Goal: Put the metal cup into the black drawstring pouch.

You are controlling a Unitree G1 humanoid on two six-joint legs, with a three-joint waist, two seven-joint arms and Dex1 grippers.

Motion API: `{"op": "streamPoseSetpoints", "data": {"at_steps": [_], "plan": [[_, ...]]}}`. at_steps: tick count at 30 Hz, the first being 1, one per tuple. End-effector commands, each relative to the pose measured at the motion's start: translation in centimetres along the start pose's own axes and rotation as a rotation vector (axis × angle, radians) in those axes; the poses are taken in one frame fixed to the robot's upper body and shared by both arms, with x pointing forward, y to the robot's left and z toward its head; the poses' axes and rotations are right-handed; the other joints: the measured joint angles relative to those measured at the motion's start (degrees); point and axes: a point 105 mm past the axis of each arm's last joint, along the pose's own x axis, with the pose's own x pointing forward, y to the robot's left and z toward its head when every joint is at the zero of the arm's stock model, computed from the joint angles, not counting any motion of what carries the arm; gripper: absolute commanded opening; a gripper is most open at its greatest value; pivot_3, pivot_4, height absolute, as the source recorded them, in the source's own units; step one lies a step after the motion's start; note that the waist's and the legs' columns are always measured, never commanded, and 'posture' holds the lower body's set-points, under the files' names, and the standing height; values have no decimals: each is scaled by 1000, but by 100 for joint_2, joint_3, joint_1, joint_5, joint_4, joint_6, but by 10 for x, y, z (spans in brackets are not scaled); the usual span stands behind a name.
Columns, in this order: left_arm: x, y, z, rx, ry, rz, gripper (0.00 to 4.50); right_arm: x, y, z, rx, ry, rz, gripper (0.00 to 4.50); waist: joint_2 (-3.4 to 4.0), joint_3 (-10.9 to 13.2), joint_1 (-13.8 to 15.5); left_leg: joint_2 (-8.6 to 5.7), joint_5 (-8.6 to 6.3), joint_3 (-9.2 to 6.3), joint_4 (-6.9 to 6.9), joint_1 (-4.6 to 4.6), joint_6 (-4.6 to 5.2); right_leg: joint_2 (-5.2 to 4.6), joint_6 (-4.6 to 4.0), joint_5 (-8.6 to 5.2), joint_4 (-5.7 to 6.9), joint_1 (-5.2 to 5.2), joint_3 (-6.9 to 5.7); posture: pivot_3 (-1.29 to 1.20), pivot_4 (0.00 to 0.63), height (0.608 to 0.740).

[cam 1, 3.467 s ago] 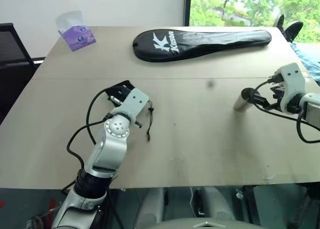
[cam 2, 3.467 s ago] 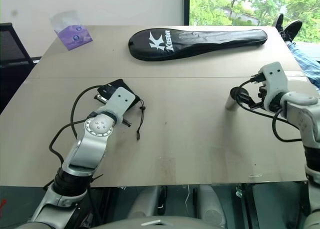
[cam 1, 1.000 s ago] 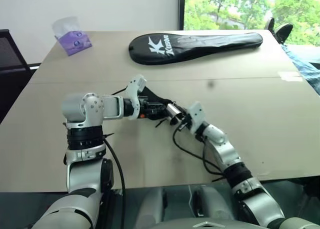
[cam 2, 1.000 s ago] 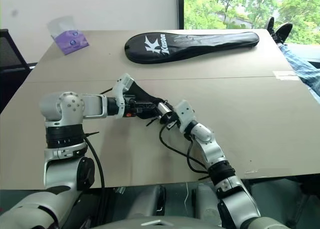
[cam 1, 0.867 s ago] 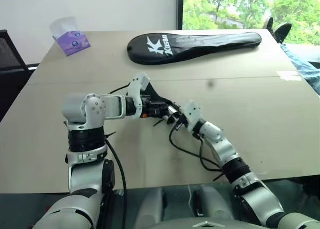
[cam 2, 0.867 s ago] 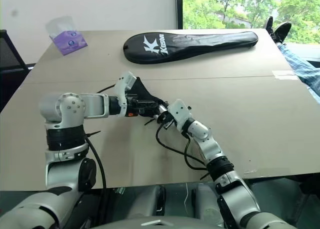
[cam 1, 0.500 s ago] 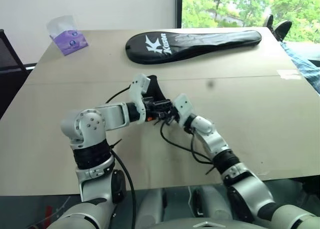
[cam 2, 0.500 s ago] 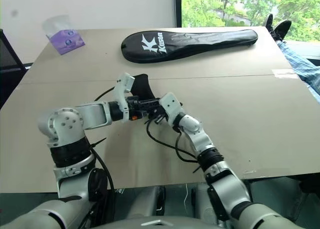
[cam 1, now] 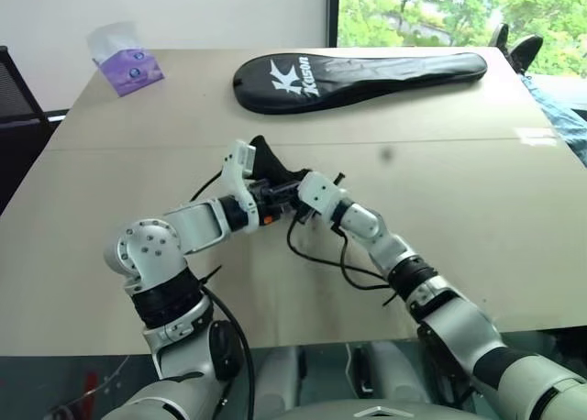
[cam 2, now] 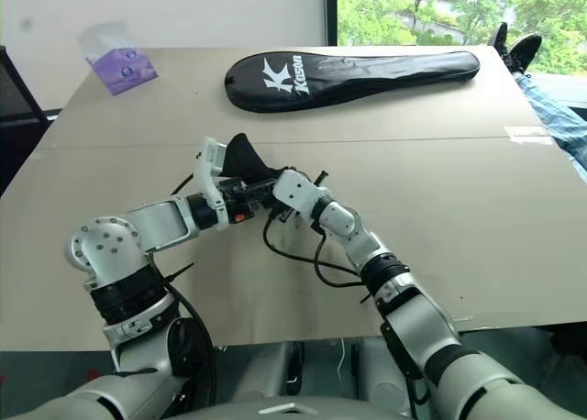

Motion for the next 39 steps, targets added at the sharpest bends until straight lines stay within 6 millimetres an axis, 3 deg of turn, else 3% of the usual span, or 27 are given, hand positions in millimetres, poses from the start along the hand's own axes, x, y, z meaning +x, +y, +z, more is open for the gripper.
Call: {"op": "streamPoseSetpoints", "data": {"at_steps": [1, 3, 7, 9, 11, 16, 17, 19, 20, 23, 30, 31, 32, 36, 39], "plan": [[2, -53, -4, 121, 27, -261, 0, 13, -6, 8, 361, 7, -37, 135, 0, 1, 42, -1, 0, -3, -1, 0, 0, -3, 0, 0, 0, 2, -3, 0, 150, 740], [1, -57, -5, 135, 26, -271, 0, 16, -11, 12, 399, -3, -54, 135, 0, 1, 45, -3, 0, -14, 2, -1, 0, -5, 0, 0, -6, 11, -11, 0, 150, 740], [1, -61, 4, 149, -22, -279, 0, 13, 18, 14, -272, -2, 141, 135, 4, 4, -12, -7, 0, -2, -1, 1, 1, -1, 0, 0, -4, 3, -9, 0, 150, 740], [2, -64, 10, 154, -53, -282, 0, 12, 25, 14, -346, -20, 170, 135, 4, 4, 3, -6, 0, 1, -6, 1, 0, 1, 0, 0, 1, -6, -9, 0, 150, 740], [2, -66, 13, 159, -73, -287, 0, 13, 27, 17, -318, -37, 163, 135, 3, 4, 15, -4, 1, 0, -6, 0, -2, 1, 0, 0, 0, -5, -8, 0, 150, 740], [2, -73, 14, 167, -98, -309, 0, 27, 11, 43, 232, -103, 42, 135, -1, 8, 36, -1, 1, -2, 0, -4, -2, -2, 0, 0, -4, 0, -8, 0, 150, 740], [2, -73, 13, 169, -94, -313, 0, 27, 8, 45, 217, -104, 33, 135, -2, 7, 47, -2, 1, -9, 1, -5, -1, -4, 0, 0, -4, 4, -9, 0, 150, 740], [2, -74, 12, 177, -87, -318, 0, 25, 16, 42, -136, -79, 101, 135, -1, 8, 38, -4, 1, -14, 2, -3, -1, -4, 0, 0, -10, 11, -12, 0, 150, 740], [1, -74, 12, 178, -88, -322, 0, 22, 23, 37, -234, -72, 152, 135, -1, 8, 7, -6, 1, -10, 1, -2, -1, -5, 0, 0, -8, 10, -10, 0, 150, 740], [1, -70, 11, 161, -93, -314, 0, 21, 22, 36, -85, -80, 121, 135, -1, 8, 9, -6, 1, -4, -2, 2, -1, 0, 0, 0, -4, 3, -11, 0, 150, 740], [-3, -49, 9, 159, -108, -245, 0, 14, 13, 27, -21, -29, 138, 135, -1, 8, 23, -4, 1, -5, -2, -1, -1, -2, 0, 0, -6, 3, -9, 0, 150, 740], [-3, -44, 11, 151, -118, -231, 0, 12, 13, 26, -5, -23, 151, 861, -1, 8, 25, -4, 1, -6, -2, -1, -1, -2, 0, 0, -6, 3, -9, 0, 150, 740], [-4, -39, 14, 136, -133, -217, 0, 9, 14, 26, 5, -19, 176, 1055, -1, 8, 33, -4, 1, -7, -2, -2, -1, -2, 0, 0, -6, 3, -9, 0, 150, 740], [-16, -5, 22, 75, -184, -121, 0, -8, -5, 32, -1, -2, 131, 2881, 0, 9, 42, -5, 1, -12, -2, -3, -1, -3, 0, 0, -9, 5, -10, 0, 150, 740], [-22, 12, 23, 51, -206, -76, 0, -21, -9, 38, -22, 30, 166, 2881, 1, 9, 32, -5, 1, -9, -2, -3, -1, -3, 0, 0, -7, 2, -10, 0, 150, 740]]}}
